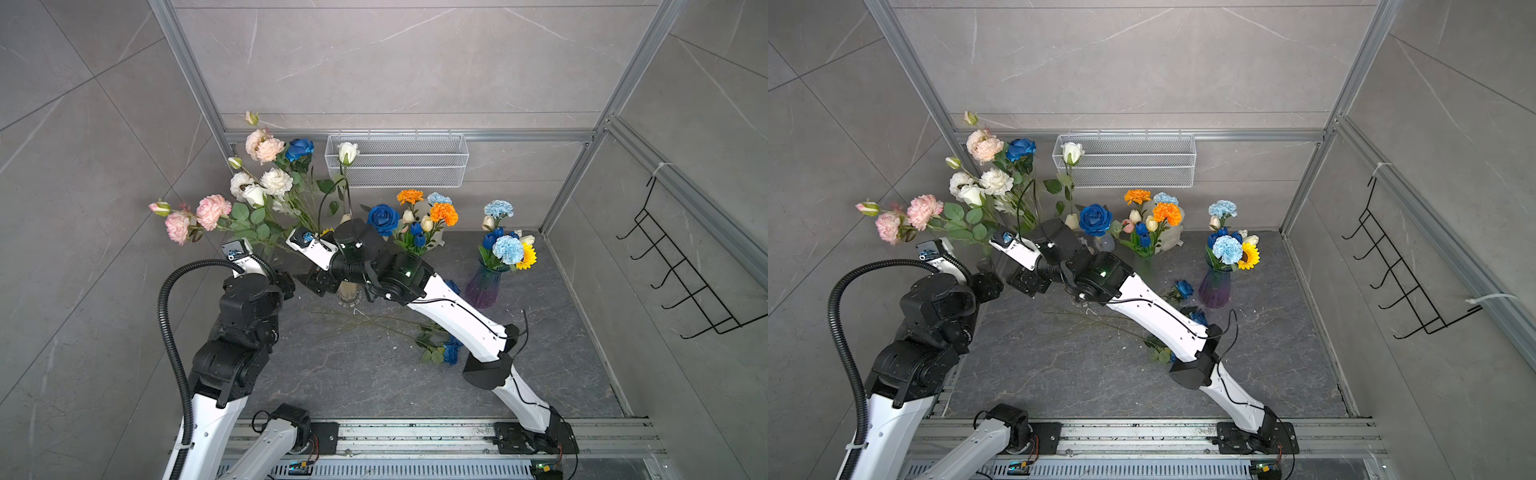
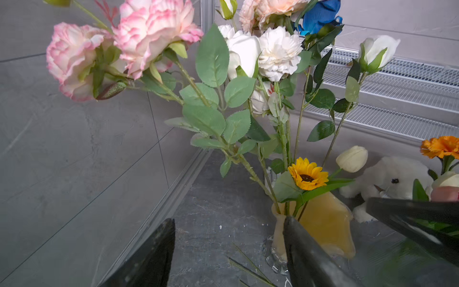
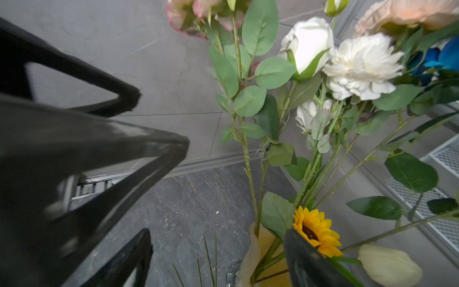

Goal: Pick out blue flowers from the vase
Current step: Pick up the flower from the vase.

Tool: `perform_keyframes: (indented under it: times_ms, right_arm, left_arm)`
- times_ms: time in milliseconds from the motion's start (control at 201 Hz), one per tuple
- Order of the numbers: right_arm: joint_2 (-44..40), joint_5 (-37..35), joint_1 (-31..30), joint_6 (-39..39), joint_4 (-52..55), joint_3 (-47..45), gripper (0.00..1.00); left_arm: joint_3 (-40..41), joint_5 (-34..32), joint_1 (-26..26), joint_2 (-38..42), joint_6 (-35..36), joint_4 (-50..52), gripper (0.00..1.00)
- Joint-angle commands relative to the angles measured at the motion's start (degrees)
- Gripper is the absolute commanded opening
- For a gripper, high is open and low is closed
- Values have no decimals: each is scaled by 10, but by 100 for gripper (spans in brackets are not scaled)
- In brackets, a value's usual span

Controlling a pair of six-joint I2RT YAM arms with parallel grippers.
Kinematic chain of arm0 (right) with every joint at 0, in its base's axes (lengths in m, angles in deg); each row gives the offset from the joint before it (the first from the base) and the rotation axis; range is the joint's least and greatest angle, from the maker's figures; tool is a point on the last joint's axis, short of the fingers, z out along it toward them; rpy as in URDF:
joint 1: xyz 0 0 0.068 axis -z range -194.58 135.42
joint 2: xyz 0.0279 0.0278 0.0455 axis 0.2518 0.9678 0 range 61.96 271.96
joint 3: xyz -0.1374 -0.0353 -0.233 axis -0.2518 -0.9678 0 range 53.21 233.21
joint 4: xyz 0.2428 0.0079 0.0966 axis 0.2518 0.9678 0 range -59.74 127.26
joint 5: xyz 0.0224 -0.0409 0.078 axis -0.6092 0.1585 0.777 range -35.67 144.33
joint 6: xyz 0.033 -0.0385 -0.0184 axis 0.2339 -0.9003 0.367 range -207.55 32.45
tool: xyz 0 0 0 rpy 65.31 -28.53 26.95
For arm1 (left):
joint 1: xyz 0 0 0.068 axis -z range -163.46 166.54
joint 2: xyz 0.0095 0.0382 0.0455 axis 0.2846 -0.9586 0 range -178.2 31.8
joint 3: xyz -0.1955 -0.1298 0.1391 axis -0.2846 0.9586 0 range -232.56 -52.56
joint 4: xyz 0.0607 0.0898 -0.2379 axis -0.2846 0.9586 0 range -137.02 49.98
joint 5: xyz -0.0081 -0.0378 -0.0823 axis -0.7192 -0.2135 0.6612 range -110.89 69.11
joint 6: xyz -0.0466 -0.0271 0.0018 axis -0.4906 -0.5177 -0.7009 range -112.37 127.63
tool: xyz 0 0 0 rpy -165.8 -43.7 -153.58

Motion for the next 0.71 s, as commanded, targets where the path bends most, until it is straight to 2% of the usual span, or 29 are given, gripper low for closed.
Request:
perform_keyframes:
  times_ms: [0,184,259,478,612,702]
  right_arm:
    - [56,-73,7,25,-49,53,85]
    - [83,-81,42,70,-119,51,84]
    - [81,-80,52,72,-141,37,84]
    - [86,-38,84,96,-164,33,83]
    - [91,-18,100,112,-190,31,73]
    - [109,4,105,115,-212,32,72]
  left_arm:
    - [15,-6,1,0,-26,33,71]
    - [56,11,1,-7,-65,29,71]
    - [73,11,0,-16,-78,19,75]
    - [103,44,-17,-51,-107,-27,77]
    - [114,64,-33,-73,-117,-57,77]
    - [121,64,-36,-86,-118,-78,77]
